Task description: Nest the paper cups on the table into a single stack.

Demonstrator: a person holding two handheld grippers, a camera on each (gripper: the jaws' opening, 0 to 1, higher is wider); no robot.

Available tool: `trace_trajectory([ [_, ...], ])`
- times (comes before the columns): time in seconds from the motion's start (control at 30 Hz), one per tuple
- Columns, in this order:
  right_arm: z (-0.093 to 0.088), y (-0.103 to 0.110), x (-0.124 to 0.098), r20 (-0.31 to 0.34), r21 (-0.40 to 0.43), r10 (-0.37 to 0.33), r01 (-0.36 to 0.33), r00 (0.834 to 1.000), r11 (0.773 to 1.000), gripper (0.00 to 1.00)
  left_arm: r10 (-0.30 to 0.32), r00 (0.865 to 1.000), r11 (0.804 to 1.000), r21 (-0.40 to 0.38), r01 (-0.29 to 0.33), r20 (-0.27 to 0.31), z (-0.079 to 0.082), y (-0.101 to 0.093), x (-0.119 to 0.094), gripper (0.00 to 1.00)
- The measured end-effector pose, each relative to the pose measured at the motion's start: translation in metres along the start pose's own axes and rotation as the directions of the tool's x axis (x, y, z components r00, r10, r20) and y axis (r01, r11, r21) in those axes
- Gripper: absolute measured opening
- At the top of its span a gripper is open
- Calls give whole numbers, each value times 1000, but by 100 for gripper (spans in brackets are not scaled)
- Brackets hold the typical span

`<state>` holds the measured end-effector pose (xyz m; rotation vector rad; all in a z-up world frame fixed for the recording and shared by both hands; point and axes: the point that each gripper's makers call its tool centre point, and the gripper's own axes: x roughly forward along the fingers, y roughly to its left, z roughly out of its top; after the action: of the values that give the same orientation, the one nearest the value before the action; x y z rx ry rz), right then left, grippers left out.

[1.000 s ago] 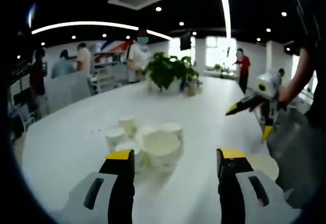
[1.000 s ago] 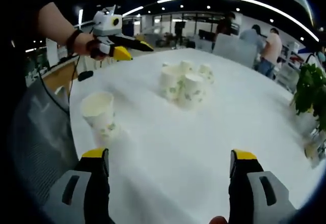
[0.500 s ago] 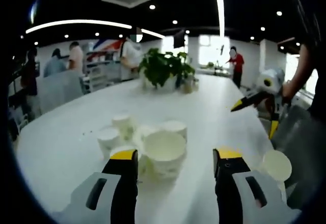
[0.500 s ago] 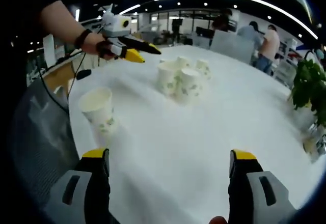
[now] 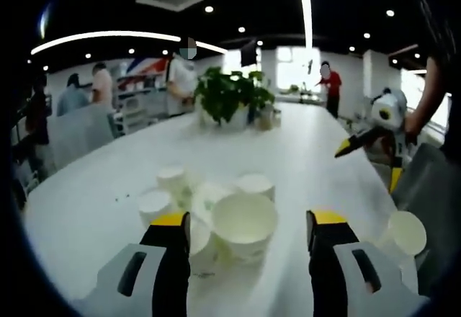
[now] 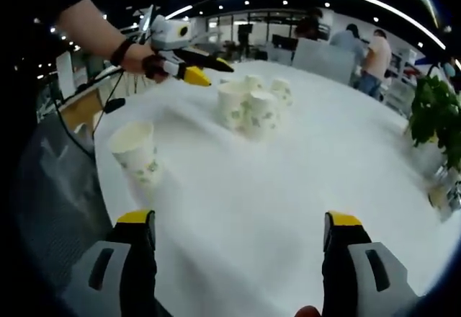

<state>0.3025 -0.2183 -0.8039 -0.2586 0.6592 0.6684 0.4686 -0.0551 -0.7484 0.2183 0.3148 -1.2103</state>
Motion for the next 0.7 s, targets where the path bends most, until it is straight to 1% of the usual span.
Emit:
trace_trajectory([
  [0.07,0,0,1,2,3,1,-1,1000,1000,95,-4,1000,1000,2,4,1,1,1,2,64],
  [0.13,1,0,3,5,7,0,0,1000,1000,95,-10,1000,1000,13,11,-15,-2,1,4,65],
  [0.23,1,0,5,7,6,1,-1,1000,1000,95,-26,999,999,18,26,-25,-4,2,9,64],
  [0.4,2,-1,6,10,10,2,-2,1000,1000,95,-34,999,998,44,36,-33,-4,5,14,65],
  [0.5,1,-2,6,8,13,1,-1,1000,1000,95,-48,998,997,55,50,-40,-3,2,18,64],
  [0.57,1,-2,7,11,17,1,-1,1000,1000,95,-60,996,995,75,65,-59,-4,1,20,64],
  [0.7,2,-2,7,26,33,6,-7,1000,999,95,-71,995,994,75,76,-63,-4,1,25,64],
])
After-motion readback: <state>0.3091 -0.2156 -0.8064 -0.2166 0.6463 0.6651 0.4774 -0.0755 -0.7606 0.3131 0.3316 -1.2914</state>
